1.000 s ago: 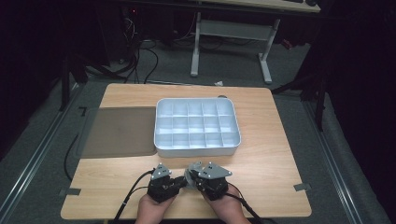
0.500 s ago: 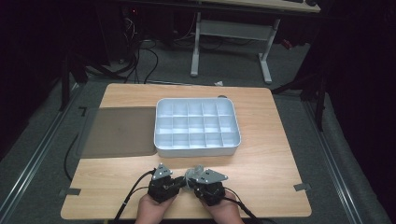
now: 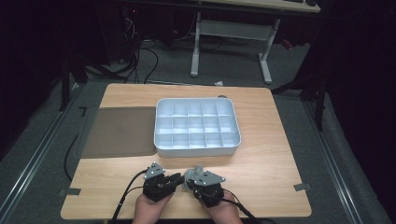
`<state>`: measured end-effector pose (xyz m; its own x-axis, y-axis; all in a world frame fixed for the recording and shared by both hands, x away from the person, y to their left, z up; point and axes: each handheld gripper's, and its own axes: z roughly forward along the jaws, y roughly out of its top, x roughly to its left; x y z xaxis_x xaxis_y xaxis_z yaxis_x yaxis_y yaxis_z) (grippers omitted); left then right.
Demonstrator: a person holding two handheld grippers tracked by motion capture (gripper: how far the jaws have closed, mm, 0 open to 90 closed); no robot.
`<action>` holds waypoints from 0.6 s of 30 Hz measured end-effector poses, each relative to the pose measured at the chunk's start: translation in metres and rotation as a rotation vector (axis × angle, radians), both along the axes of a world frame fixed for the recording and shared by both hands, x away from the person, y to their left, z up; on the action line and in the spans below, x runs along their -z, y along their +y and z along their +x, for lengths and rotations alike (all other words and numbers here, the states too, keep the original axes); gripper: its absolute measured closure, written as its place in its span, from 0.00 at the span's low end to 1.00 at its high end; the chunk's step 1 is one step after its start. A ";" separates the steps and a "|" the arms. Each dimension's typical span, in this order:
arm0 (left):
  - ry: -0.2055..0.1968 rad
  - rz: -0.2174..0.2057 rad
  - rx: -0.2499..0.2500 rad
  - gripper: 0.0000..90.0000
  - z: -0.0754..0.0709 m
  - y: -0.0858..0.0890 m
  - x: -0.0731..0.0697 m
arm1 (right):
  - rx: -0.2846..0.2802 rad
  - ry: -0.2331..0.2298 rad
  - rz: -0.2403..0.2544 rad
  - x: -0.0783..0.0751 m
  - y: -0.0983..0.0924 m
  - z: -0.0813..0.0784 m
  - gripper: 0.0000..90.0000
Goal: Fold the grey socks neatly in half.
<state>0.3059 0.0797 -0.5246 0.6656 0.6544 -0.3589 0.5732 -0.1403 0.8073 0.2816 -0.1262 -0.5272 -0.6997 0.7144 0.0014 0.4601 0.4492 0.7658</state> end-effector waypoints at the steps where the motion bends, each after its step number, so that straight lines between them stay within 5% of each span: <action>1: -0.029 0.003 0.001 0.90 0.000 -0.003 -0.005 | -0.001 -0.002 0.000 0.000 0.000 0.000 0.97; 5: -0.078 0.021 0.027 0.95 0.000 -0.017 -0.013 | -0.003 -0.004 -0.002 0.001 0.001 0.000 0.97; 9: -0.062 0.055 0.037 0.96 0.007 -0.029 -0.005 | -0.004 -0.005 0.000 0.001 0.001 0.000 0.96; 15: -0.018 0.101 0.019 0.99 0.014 -0.025 0.007 | -0.012 -0.009 0.002 0.001 0.001 -0.001 0.93; 18: -0.007 0.096 0.018 0.99 0.015 -0.024 0.008 | -0.031 -0.010 0.049 -0.007 -0.003 -0.004 0.85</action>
